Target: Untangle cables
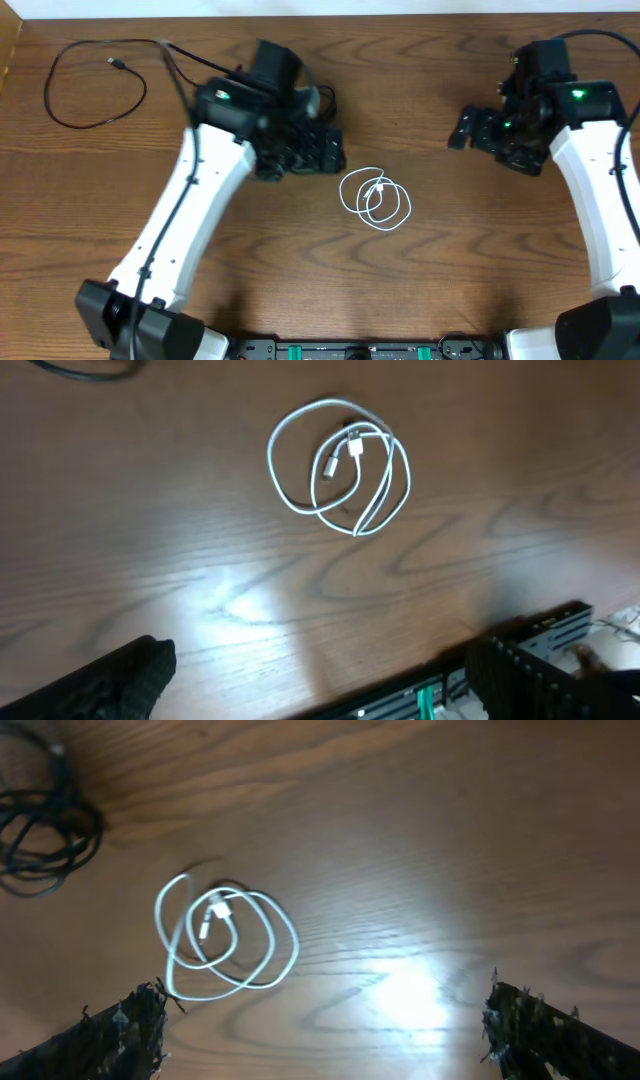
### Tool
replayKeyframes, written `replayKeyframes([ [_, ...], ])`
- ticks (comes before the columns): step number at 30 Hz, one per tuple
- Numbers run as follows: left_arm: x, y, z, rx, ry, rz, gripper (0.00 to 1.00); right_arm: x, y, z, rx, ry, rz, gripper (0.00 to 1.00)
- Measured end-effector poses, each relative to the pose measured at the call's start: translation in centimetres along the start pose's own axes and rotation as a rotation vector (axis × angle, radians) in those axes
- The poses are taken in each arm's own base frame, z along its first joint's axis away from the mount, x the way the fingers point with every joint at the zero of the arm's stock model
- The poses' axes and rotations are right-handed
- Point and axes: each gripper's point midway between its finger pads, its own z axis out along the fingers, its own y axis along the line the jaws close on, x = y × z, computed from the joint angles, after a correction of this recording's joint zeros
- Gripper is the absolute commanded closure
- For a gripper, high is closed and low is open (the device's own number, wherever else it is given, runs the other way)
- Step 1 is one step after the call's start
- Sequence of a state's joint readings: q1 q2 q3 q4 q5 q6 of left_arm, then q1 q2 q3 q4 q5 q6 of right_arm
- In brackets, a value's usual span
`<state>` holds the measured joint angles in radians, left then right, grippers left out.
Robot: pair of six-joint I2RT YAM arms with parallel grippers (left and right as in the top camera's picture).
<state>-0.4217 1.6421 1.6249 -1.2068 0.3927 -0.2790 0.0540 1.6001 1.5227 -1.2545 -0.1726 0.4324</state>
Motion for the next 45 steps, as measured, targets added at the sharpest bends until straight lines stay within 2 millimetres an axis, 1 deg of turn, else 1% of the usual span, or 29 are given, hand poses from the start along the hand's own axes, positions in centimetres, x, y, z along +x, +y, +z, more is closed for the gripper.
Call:
replayKeyframes([
  [3, 0.2, -1.0, 2.4, 0.006, -0.004, 0.012, 0.02, 0.0, -1.1, -0.1, 0.021, 0.007, 0.027, 0.01],
  [6, 0.1, -2.1, 4.4, 0.025, -0.032, 0.029, 0.01, -0.1, -1.3, -0.2, 0.025, 0.006, 0.034, 0.01],
  [8, -0.1, -2.7, 5.6, 0.038, -0.054, 0.041, 0.03, -0.1, -1.3, -0.2, 0.025, 0.007, 0.034, 0.01],
  [11, 0.0, -3.2, 7.2, 0.047, -0.071, 0.053, 0.10, 0.0, -1.4, -0.2, 0.027, 0.011, 0.034, 0.01],
  [12, 0.0, -3.2, 7.8, 0.040, -0.074, 0.045, 0.12, 0.0, -1.4, -0.2, 0.027, 0.012, 0.035, 0.01],
  [16, 0.1, -2.2, 10.0, -0.017, -0.048, 0.003, 0.13, 0.1, -1.4, -0.2, 0.028, 0.013, 0.035, 0.01],
  [19, 0.5, -1.4, 12.6, -0.054, 0.003, -0.021, 0.16, 0.1, -1.4, -0.2, 0.029, 0.016, 0.035, 0.01],
  [22, 1.1, -1.4, 14.9, -0.059, 0.054, -0.033, 0.23, 0.2, -1.5, -0.2, 0.030, 0.019, 0.036, 0.01],
  [25, 2.0, -1.6, 16.4, -0.061, 0.097, -0.029, 0.31, 0.2, -1.5, -0.2, 0.031, 0.020, 0.036, 0.01],
  [27, 2.3, -2.0, 16.8, -0.055, 0.108, -0.020, 0.36, 0.3, -1.5, -0.2, 0.032, 0.022, 0.036, 0.01],
  [30, 2.5, -2.4, 16.9, -0.047, 0.112, -0.013, 0.46, 0.3, -1.5, -0.2, 0.032, 0.024, 0.037, 0.01],
  [34, 2.5, -2.4, 16.9, -0.046, 0.111, -0.010, 0.50, 0.4, -1.5, -0.2, 0.033, 0.025, 0.037, 0.01],
  [43, 2.5, -2.4, 17.0, -0.061, 0.102, -0.001, 0.51, 0.8, -1.7, -0.2, 0.040, 0.042, 0.040, 0.01],
  [44, 2.4, -2.4, 17.1, -0.066, 0.096, 0.003, 0.56, 0.8, -1.7, -0.2, 0.040, 0.044, 0.041, 0.01],
  [45, 2.4, -2.5, 17.1, -0.067, 0.091, 0.005, 0.58, 0.9, -1.7, -0.2, 0.041, 0.045, 0.041, 0.01],
])
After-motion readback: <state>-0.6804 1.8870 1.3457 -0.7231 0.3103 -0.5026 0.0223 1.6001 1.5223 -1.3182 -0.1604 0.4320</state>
